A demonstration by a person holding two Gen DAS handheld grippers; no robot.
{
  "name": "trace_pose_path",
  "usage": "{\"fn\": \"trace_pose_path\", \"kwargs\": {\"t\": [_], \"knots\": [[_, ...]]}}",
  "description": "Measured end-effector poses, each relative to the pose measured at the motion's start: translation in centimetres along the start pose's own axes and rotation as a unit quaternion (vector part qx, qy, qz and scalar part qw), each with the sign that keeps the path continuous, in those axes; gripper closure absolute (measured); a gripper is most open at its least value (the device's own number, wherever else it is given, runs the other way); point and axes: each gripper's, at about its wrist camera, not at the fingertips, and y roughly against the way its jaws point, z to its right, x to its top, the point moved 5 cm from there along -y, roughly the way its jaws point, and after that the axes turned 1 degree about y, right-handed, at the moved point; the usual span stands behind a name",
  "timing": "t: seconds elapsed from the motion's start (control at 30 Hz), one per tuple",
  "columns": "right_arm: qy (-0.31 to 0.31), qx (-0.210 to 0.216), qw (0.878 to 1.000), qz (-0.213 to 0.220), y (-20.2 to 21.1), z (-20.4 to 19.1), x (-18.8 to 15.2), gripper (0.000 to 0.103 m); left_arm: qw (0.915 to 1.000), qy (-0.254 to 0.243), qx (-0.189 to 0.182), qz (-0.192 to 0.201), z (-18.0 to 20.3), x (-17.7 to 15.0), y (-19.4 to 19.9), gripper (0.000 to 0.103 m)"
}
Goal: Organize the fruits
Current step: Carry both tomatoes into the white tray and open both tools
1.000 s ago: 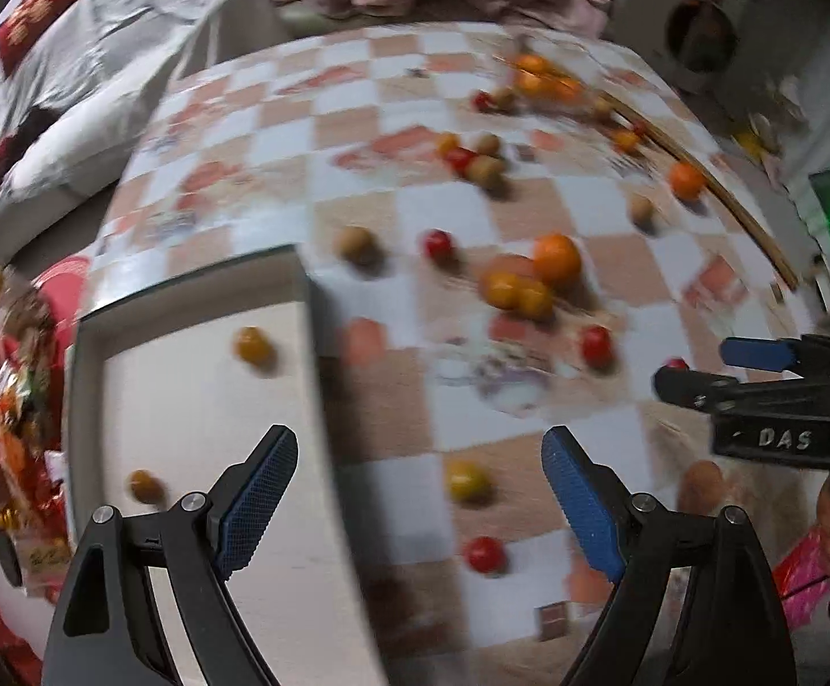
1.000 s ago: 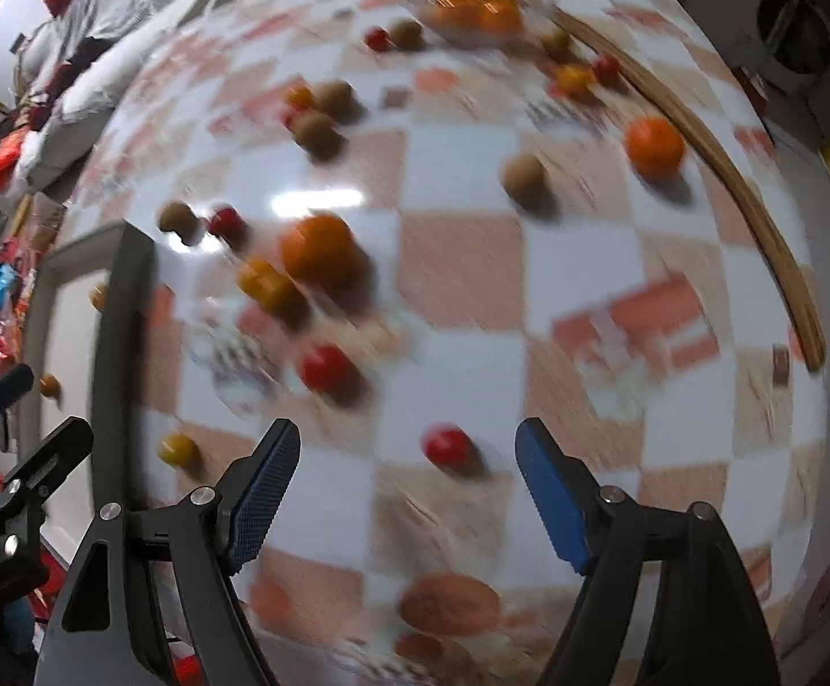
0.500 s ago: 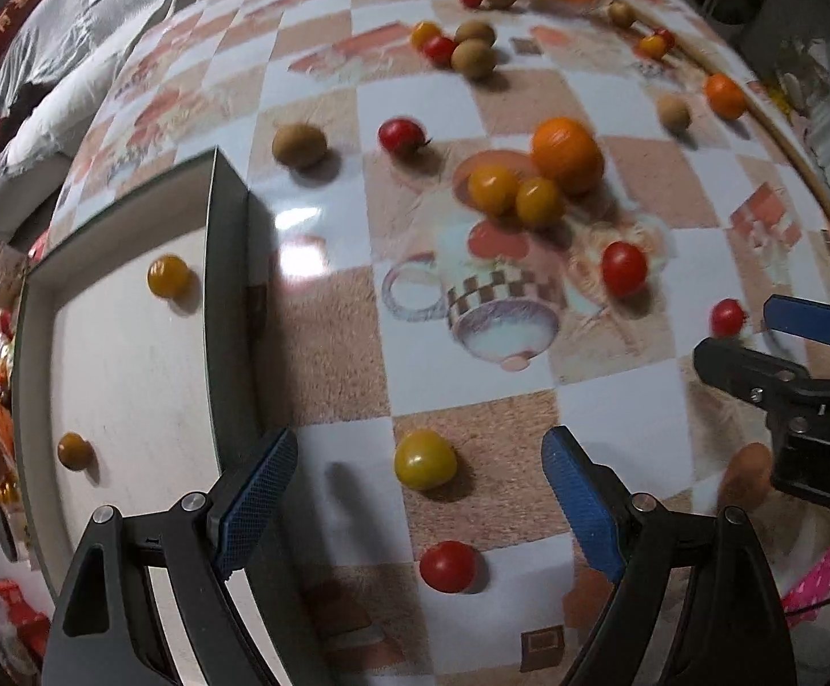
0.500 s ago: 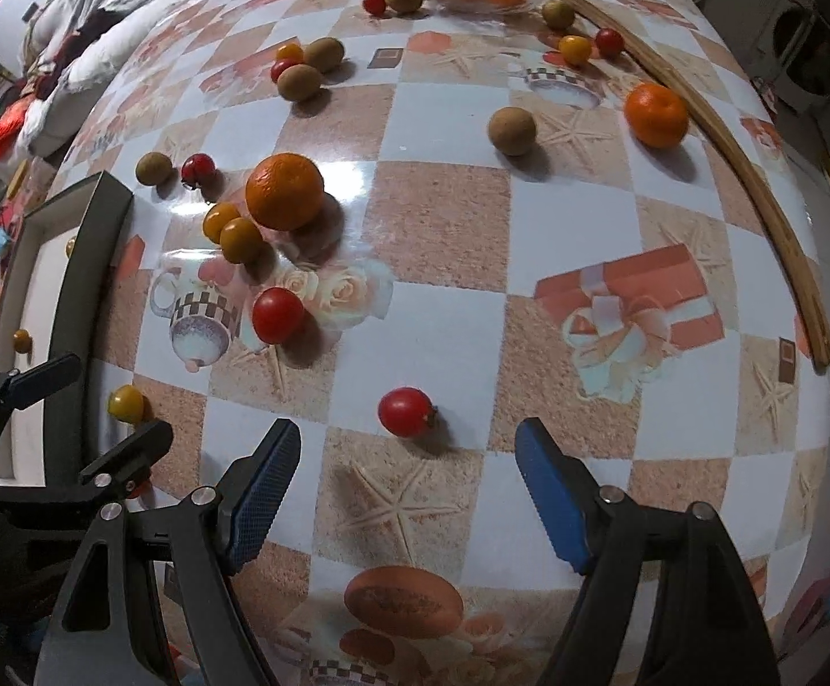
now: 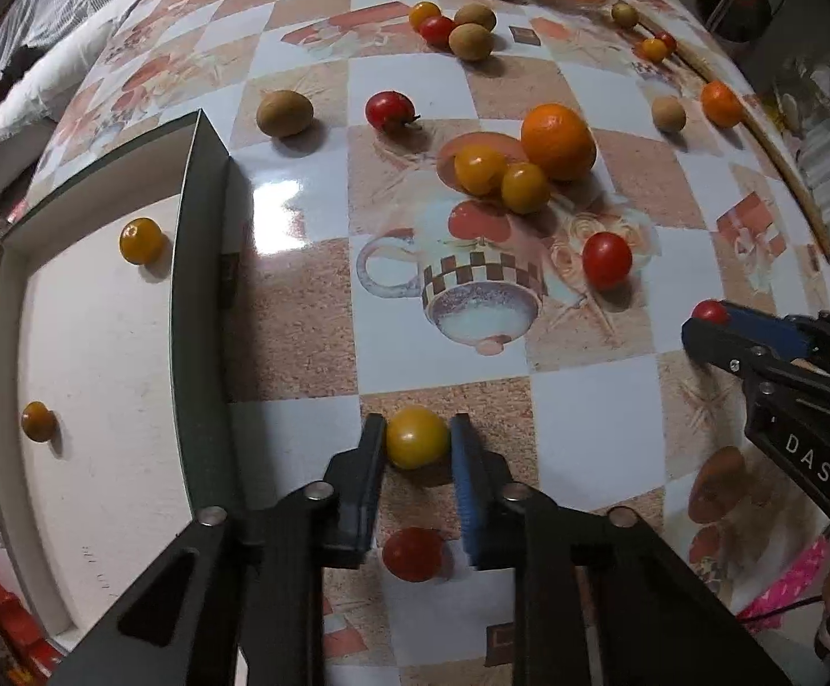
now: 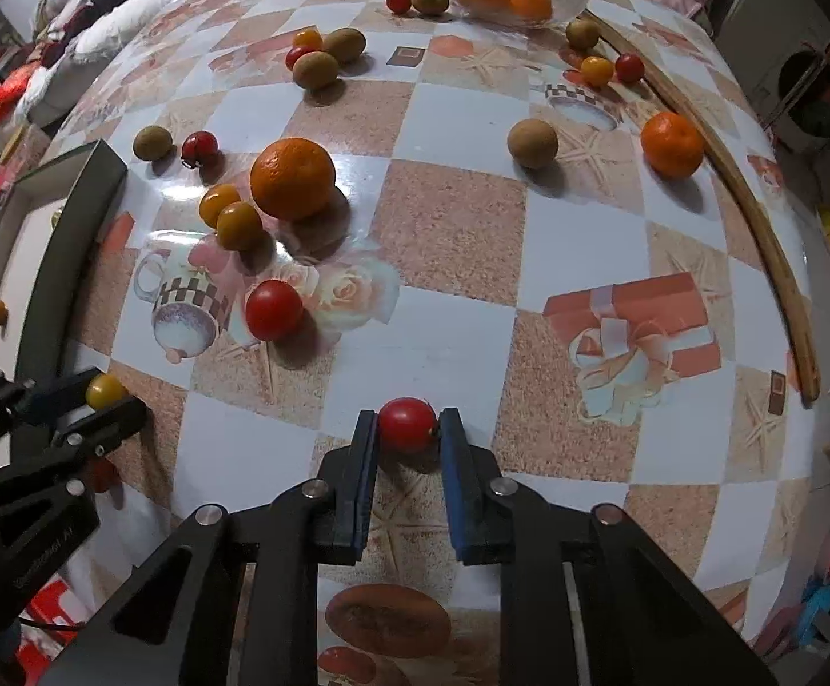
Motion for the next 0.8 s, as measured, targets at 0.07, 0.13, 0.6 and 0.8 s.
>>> {"fn": "trace_pose_path", "kwargs": {"t": [0.07,0.13,0.6,0.8], "knots": [[-0.013,0.021,1.0,0.002,0.2,0.1,-0.1,0.08,0.9997,0.016,-0.021,0.0,-0.3,-0.1,0.4,0.08],[-0.028,0.041,0.999,0.006,0.6,0.6,-0.2,0.08,0.9994,0.021,-0.029,0.005,-0.6,-0.1,1.1,0.08],[-0.037,0.06,0.997,0.017,3.0,0.7,0.4,0.08,0.9981,0.025,-0.047,0.03,-2.0,0.8,4.2,0.08],[-0.025,0.066,0.997,0.019,3.4,-1.0,1.1,0.08,0.9972,0.039,-0.046,0.043,-3.6,0.9,5.3,0.08]]}}
